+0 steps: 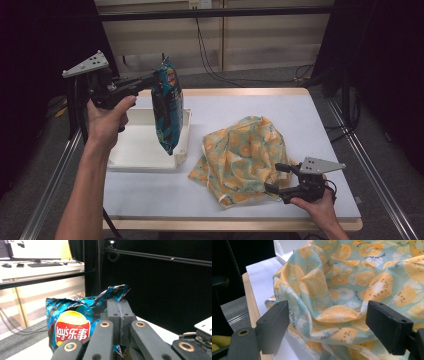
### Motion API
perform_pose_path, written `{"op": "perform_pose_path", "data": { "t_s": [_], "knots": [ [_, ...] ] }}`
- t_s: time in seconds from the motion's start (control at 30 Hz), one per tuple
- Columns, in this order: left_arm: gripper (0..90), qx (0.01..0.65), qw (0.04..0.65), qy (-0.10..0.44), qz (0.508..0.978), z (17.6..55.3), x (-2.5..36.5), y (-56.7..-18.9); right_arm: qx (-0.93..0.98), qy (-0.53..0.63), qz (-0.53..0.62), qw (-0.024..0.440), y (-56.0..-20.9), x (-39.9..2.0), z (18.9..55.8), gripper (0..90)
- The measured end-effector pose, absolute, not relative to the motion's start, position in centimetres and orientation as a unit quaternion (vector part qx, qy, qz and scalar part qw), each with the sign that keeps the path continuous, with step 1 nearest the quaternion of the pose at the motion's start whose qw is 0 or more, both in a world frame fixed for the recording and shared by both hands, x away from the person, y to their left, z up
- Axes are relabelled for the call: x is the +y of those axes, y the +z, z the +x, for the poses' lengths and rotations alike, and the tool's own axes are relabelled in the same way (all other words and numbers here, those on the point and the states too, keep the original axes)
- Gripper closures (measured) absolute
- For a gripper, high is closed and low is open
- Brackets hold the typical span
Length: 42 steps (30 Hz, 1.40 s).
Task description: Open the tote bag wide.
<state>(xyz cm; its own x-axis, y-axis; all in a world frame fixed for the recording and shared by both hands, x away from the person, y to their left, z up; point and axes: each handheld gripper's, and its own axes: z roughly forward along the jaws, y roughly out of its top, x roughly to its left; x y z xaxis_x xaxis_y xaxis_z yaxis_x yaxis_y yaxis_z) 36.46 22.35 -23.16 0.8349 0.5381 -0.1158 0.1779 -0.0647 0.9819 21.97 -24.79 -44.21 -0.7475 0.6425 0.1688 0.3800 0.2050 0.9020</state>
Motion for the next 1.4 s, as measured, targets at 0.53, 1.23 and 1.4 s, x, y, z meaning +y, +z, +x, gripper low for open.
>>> {"op": "perform_pose_path", "data": {
  "t_s": [0.53,1.23,1.4],
  "knots": [
    [90.0,0.31,0.612,0.178,0.706,36.9,27.4,-24.3,0.767,0.535,0.333,0.123,-44.2,-24.8,22.0,18.9],
    [90.0,0.395,0.563,0.241,0.685,38.4,30.1,-27.2,0.772,0.532,0.325,0.123,-44.2,-24.5,22.0,18.8],
    [90.0,0.41,0.556,0.242,0.681,38.9,30.4,-28.4,0.772,0.532,0.326,0.123,-44.3,-24.5,22.1,18.8]
  ]
}}
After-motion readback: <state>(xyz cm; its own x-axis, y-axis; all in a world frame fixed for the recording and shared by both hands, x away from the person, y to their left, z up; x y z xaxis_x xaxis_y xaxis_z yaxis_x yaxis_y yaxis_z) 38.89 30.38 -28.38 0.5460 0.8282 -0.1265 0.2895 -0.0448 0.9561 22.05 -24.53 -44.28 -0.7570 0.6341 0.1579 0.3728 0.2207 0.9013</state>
